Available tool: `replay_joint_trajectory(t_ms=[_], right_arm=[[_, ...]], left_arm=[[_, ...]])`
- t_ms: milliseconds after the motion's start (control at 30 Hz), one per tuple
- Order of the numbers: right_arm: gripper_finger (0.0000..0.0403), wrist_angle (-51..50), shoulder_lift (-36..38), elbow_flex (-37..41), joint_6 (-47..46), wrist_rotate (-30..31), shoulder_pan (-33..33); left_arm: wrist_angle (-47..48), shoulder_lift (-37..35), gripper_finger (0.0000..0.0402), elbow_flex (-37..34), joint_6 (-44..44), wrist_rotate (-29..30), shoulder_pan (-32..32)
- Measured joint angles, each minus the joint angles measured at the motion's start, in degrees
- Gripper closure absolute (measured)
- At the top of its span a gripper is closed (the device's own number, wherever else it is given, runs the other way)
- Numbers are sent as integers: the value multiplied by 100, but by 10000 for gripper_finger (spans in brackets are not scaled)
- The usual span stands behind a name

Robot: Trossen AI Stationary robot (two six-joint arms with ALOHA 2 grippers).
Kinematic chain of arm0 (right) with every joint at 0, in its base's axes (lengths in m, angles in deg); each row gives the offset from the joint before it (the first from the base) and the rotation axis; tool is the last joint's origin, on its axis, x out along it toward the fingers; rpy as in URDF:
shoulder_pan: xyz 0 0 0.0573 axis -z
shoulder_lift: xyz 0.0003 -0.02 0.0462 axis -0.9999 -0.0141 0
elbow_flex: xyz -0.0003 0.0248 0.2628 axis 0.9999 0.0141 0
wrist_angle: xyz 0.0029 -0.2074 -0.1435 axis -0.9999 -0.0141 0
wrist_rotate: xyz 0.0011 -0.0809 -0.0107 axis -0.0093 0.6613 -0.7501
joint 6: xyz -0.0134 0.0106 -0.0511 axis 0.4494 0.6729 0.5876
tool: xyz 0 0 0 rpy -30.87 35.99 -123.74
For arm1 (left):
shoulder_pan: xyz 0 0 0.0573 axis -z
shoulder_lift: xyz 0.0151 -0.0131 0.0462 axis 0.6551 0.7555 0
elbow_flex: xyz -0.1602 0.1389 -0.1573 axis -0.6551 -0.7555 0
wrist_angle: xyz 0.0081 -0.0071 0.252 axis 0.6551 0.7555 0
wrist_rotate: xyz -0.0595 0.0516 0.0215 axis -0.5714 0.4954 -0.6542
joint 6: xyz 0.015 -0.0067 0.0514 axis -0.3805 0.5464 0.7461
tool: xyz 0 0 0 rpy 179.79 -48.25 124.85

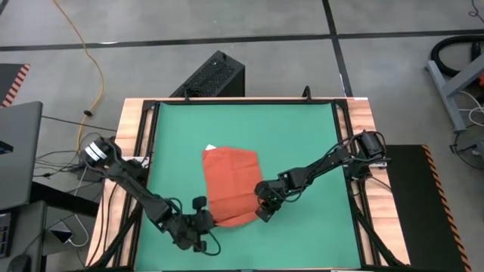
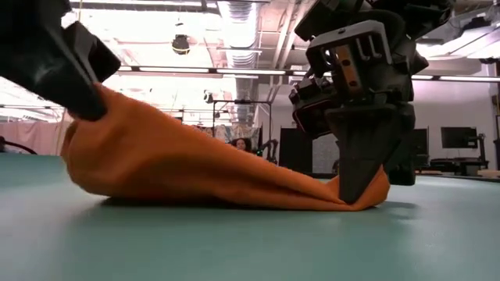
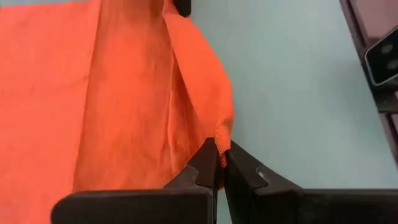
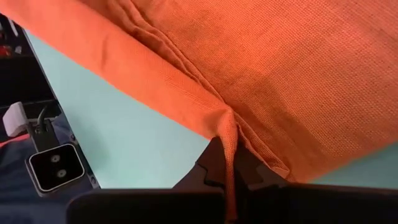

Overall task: Roll towel into tight, uniform cylinder
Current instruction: Roll the orange towel

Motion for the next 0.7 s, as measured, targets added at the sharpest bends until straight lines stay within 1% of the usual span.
replay_joint_trajectory(t_ms=[67,200,300,433,567,700], right_arm=[[392,0,1,0,2,1,-1],[392,2,1,0,20,1,-11],[392,0,1,0,22,-2,-26],[392,-7,1,0,22,-96,-41],[392,-1,1,0,22,-110,-49],[392,16,-1,0,21,-101,-47]], left_arm=[[-278,-16,401,-166,-158,-31,-40],[-1277,-3,401,-783,-703,-320,-157],[-2086,-16,401,-1203,-1068,-315,-153],[-2932,-49,401,-1725,-1694,-132,-153],[-3350,-47,401,-2145,-2248,11,-147],[-3336,-49,401,-2325,-2478,169,-125]])
